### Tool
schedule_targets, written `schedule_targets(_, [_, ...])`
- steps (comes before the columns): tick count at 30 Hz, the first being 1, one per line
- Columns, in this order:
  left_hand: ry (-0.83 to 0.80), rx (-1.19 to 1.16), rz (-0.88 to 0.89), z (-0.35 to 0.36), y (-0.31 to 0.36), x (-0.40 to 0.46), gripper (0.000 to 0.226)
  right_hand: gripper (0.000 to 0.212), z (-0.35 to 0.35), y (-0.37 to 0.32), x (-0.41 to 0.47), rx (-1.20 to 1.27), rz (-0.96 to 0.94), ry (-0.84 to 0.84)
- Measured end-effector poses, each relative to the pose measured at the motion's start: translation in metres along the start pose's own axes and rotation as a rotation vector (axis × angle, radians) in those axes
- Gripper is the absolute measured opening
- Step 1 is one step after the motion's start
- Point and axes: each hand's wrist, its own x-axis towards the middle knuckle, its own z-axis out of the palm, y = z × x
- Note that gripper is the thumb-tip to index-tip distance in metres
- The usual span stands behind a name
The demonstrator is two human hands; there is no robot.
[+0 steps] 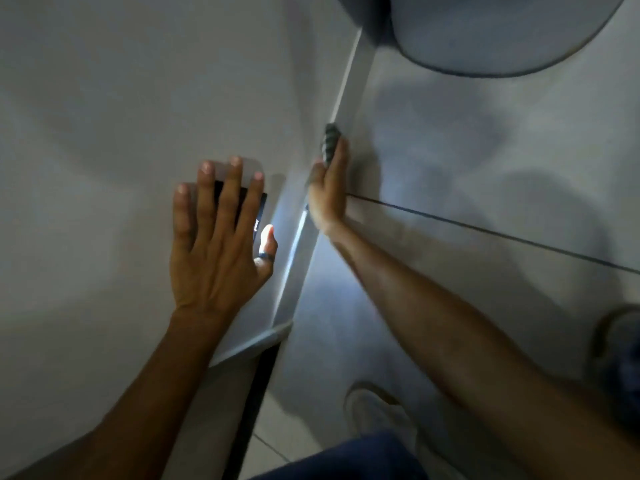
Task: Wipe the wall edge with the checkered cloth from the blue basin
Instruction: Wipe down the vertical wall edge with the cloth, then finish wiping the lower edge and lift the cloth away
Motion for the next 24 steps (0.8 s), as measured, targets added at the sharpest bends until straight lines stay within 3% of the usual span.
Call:
schedule_targets(3, [0.004, -0.063, -0.091, -0.012, 0.002, 0.008, 0.068, 0.060, -0.008, -0.011, -0.080, 0.079, 0.189, -0.129])
schedule_targets(7, [-0.133, -0.389, -0.239, -0.045, 0.016, 0.013, 0.073, 0.047, -0.075, -0.067, -0.109, 0.448, 0.838, -0.264])
schedule_targets(9, [-0.223, -0.518, -0.275, -0.071, 0.013, 0.017, 0.077, 0.052, -0.116, -0.116, -0.122, 0.547, 0.910, -0.268])
schedule_targets(12, [-0.299, -0.649, -0.347, -0.118, 0.002, 0.031, 0.077, 0.064, -0.164, -0.202, -0.136, 0.616, 0.922, -0.314])
schedule_targets(15, [-0.342, -0.715, -0.443, -0.170, -0.004, 0.064, 0.078, 0.050, -0.198, -0.286, -0.127, 0.458, 0.893, -0.369])
schedule_targets(17, [-0.336, -0.746, -0.481, -0.198, -0.003, 0.090, 0.077, 0.037, -0.217, -0.328, -0.102, 0.306, 0.793, -0.441])
schedule_targets(24, [-0.249, -0.827, -0.631, -0.215, 0.023, 0.197, 0.076, 0.029, -0.231, -0.430, 0.081, -0.051, 0.377, -0.445])
